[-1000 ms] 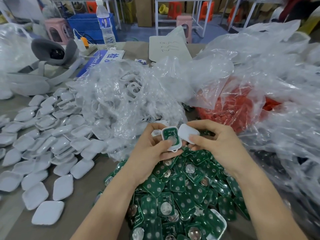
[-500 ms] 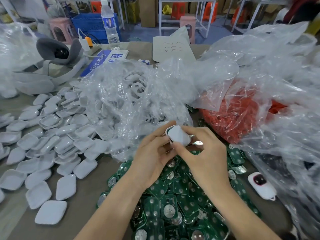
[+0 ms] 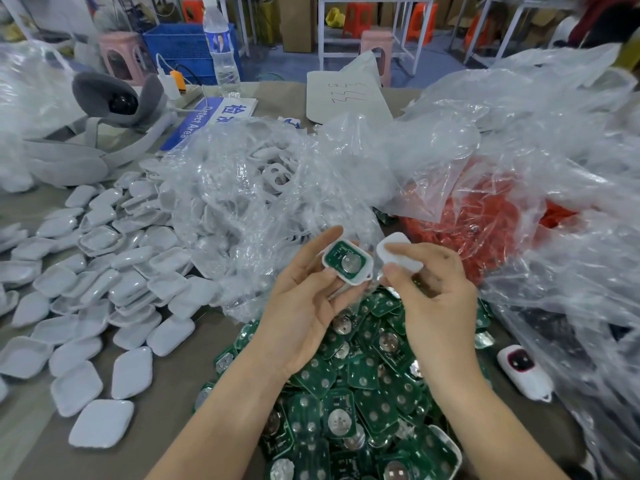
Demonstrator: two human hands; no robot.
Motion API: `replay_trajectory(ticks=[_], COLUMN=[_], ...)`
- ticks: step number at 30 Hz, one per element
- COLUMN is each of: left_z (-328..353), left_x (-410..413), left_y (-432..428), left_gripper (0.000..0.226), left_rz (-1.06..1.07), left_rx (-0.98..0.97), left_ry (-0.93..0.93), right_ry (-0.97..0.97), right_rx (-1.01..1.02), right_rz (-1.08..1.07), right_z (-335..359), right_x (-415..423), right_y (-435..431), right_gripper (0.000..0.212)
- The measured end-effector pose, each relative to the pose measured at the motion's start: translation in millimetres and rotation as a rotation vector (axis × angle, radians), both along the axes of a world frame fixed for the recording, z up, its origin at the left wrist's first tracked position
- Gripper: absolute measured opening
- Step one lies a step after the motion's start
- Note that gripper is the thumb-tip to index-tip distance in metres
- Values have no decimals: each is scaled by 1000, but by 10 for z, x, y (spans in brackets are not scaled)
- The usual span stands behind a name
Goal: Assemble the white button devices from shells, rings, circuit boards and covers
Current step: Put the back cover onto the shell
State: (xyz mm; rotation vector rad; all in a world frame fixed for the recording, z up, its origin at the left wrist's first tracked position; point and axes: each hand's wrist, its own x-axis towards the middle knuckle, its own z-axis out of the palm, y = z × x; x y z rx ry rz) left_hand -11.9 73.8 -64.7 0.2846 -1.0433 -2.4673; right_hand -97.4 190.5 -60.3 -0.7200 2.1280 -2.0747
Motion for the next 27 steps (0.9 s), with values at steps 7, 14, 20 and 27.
replay_trajectory(ticks=[7,14,20,27], left_z=[-31,-7,2,-23], left_x=[6,36,33,21], left_y=[5,27,10,34], left_gripper=[38,39,30,24], left_rz=[1,10,48,123], left_rx=[-167,-351,-346,-453], left_ry=[-17,-83,-112,-178], right_ry=[-178,-370,-407,-363], right_rx=[12,-83,-124,-86], right_rz=[45,84,86,67], right_z=[-61,-135,-134,-88], right_x=[5,-47,-52,-22], right_y=[-43,-50,-43,-43], right_gripper=[14,14,8,6])
